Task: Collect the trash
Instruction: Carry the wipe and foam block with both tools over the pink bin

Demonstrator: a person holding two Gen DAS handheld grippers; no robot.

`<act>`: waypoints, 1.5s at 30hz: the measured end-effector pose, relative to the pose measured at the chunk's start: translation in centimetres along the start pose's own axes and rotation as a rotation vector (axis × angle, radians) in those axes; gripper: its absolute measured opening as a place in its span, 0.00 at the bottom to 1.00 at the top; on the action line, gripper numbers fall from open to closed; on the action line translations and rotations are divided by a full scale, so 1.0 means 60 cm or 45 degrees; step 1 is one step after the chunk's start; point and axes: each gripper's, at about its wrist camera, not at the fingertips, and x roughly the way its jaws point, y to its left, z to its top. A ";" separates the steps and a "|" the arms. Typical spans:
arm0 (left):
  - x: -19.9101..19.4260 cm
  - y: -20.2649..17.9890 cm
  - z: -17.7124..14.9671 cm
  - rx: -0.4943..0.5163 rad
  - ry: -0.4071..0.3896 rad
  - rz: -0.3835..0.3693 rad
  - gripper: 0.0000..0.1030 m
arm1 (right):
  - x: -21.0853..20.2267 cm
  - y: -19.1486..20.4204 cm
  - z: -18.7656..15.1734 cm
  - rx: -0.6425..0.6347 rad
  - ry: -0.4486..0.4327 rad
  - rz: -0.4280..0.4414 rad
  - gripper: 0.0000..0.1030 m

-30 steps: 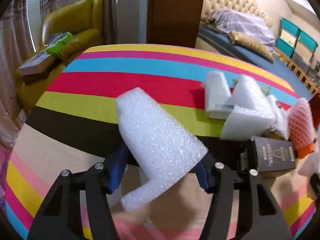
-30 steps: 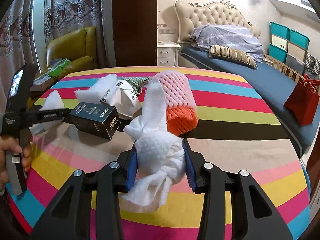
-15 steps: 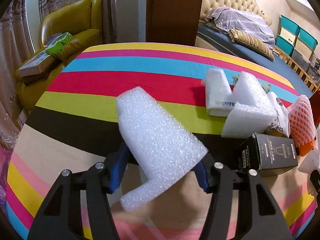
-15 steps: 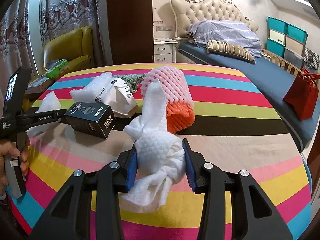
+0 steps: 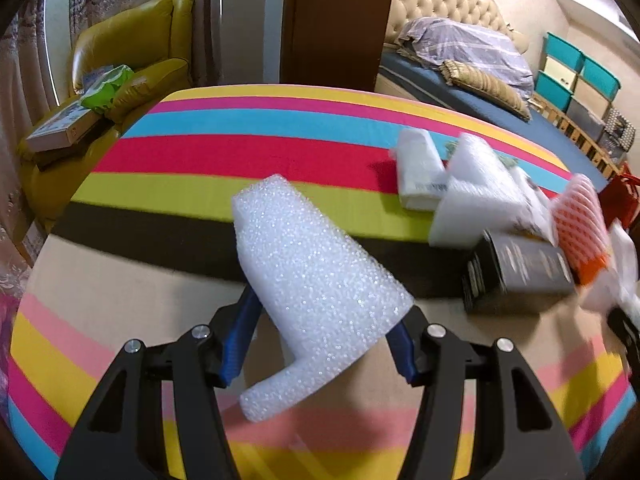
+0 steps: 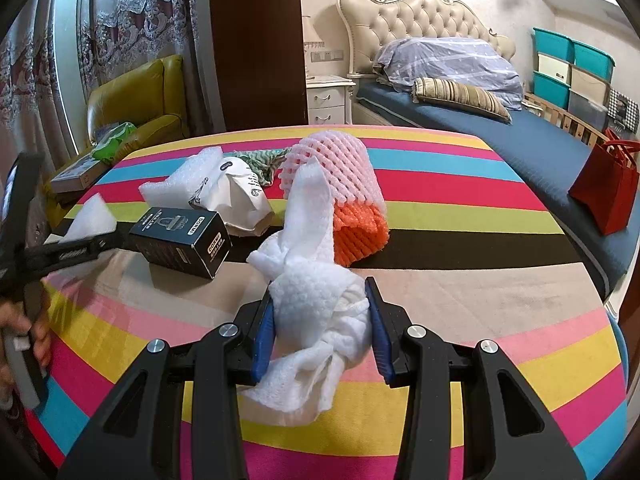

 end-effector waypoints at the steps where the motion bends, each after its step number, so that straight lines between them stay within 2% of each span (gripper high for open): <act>1: -0.011 0.002 -0.014 0.012 -0.003 -0.013 0.55 | 0.001 0.001 0.000 -0.003 -0.001 -0.001 0.39; 10: -0.106 0.011 -0.105 0.119 -0.095 -0.029 0.55 | -0.012 0.007 -0.005 -0.017 -0.035 -0.008 0.39; 19: -0.162 0.034 -0.171 0.183 -0.132 0.004 0.55 | -0.039 0.049 -0.041 -0.109 0.031 0.072 0.39; 27: -0.188 0.029 -0.204 0.253 -0.159 0.019 0.55 | -0.048 0.095 -0.085 -0.204 0.078 0.110 0.39; 29: -0.190 0.028 -0.211 0.261 -0.156 0.019 0.55 | -0.052 0.102 -0.087 -0.227 0.069 0.096 0.39; 32: -0.191 0.029 -0.218 0.263 -0.148 0.013 0.55 | -0.062 0.108 -0.089 -0.220 0.064 0.140 0.39; 45: -0.209 0.035 -0.231 0.279 -0.162 0.018 0.55 | -0.093 0.143 -0.094 -0.276 0.022 0.212 0.39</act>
